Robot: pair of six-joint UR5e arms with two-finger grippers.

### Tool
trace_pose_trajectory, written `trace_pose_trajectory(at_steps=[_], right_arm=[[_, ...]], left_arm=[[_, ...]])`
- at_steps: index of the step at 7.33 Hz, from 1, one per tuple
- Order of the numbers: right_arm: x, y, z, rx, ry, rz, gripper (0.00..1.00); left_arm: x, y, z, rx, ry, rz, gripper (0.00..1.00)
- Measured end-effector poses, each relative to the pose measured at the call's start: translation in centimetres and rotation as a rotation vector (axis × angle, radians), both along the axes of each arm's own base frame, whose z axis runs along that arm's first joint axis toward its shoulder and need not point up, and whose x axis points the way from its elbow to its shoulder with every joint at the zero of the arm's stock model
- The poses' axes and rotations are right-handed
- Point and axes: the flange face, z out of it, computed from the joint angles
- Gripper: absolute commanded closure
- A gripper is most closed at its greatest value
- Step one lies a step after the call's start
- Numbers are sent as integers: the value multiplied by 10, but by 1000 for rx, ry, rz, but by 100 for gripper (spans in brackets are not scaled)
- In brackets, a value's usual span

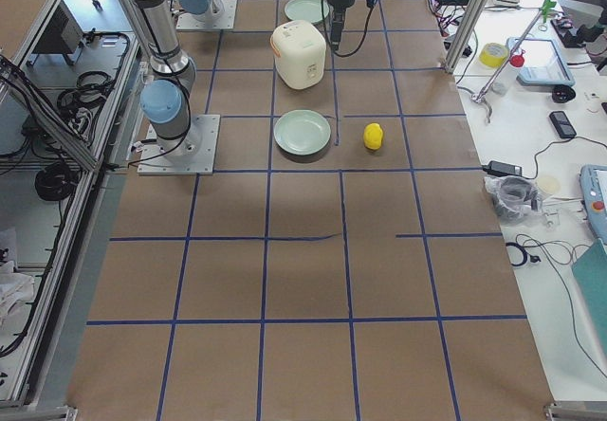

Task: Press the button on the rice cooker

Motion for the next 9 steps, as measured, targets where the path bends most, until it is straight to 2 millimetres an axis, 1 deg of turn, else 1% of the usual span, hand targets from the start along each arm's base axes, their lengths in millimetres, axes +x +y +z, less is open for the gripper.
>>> trace_pose_trajectory(at_steps=[5,6,7,8,9], right_arm=[[-1,0,-3,8,10,-19,0],[-1,-1,-4,7,9,-20,10],[2,-1,-5,4,5,-23,35],[10,0,-8,5,-2,-33,66],[28,2,-12,14,-4,-48,87]], left_arm=[[0,0,0,0,0,0,0],[0,0,0,0,0,1,0],[0,0,0,0,0,1,0],[0,0,0,0,0,1,0],[0,0,0,0,0,0,0]])
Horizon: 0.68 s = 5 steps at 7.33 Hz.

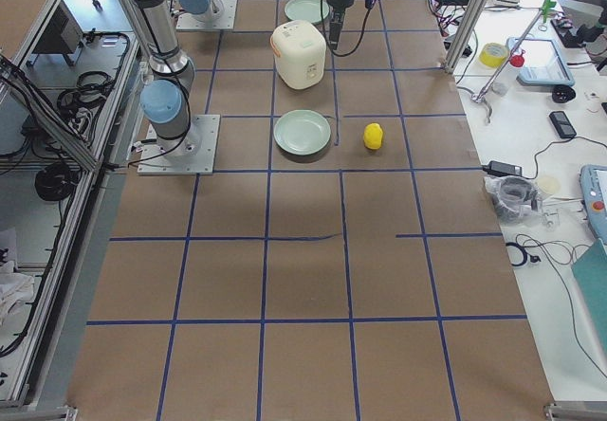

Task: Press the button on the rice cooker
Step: 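Move the right gripper over the rice cooker's green lid button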

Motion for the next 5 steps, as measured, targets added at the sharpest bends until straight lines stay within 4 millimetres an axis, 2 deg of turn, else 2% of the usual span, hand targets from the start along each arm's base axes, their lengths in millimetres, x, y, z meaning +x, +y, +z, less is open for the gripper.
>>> trace_pose_trajectory(at_steps=[1,5], right_arm=[[20,5,-8,16,-1,-16,100],[81,29,-47,94,-26,-35,100]], left_arm=[[0,0,0,0,0,0,0],[0,0,0,0,0,0,0]])
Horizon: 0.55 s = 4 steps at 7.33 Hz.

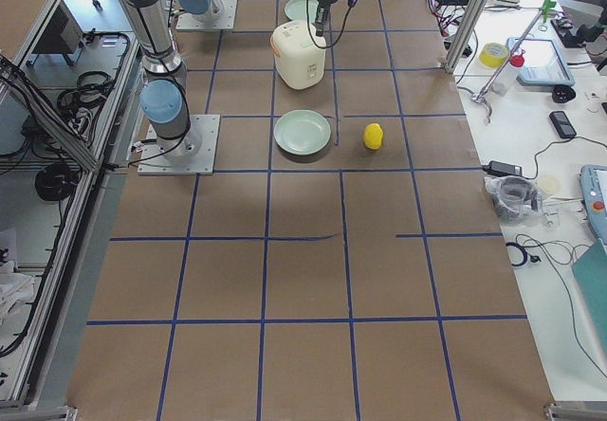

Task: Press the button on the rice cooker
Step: 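Move the right gripper over the rice cooker's green lid button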

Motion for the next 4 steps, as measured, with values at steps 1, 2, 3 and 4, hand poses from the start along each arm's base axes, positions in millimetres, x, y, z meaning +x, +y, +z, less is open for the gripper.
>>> trace_pose_trajectory(at_steps=[1,2,3,4], right_arm=[[9,1,-9,8,-26,0,100],[16,1,-18,9,-44,3,100],[24,1,-26,-1,-53,13,100],[31,1,-38,-19,-60,25,100]], left_arm=[[0,0,0,0,0,0,0],[0,0,0,0,0,0,0],[0,0,0,0,0,0,0],[0,0,0,0,0,0,0]])
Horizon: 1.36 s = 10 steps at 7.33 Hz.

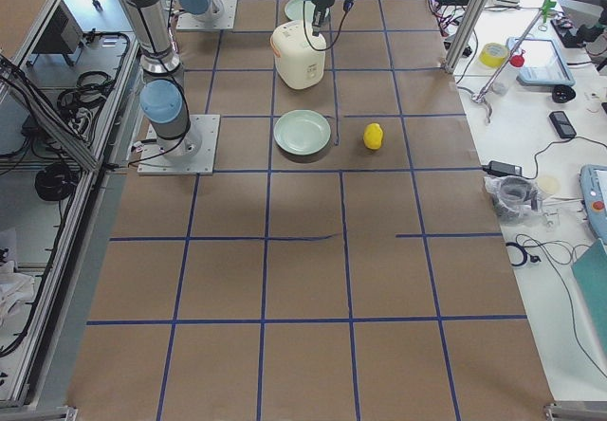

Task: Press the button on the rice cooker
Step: 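Move the right gripper over the rice cooker's green lid button, then press down on the green lid button with the right gripper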

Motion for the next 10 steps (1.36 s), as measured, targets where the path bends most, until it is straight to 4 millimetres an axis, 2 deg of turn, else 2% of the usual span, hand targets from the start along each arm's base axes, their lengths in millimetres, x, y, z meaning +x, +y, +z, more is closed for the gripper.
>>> trace_pose_trajectory(at_steps=[2,5,10], right_arm=[[11,4,-22,-16,-9,8,100],[15,12,-37,10,-16,13,100],[17,16,-47,33,-36,13,100]], left_arm=[[0,0,0,0,0,0,0],[0,0,0,0,0,0,0],[0,0,0,0,0,1,0]])
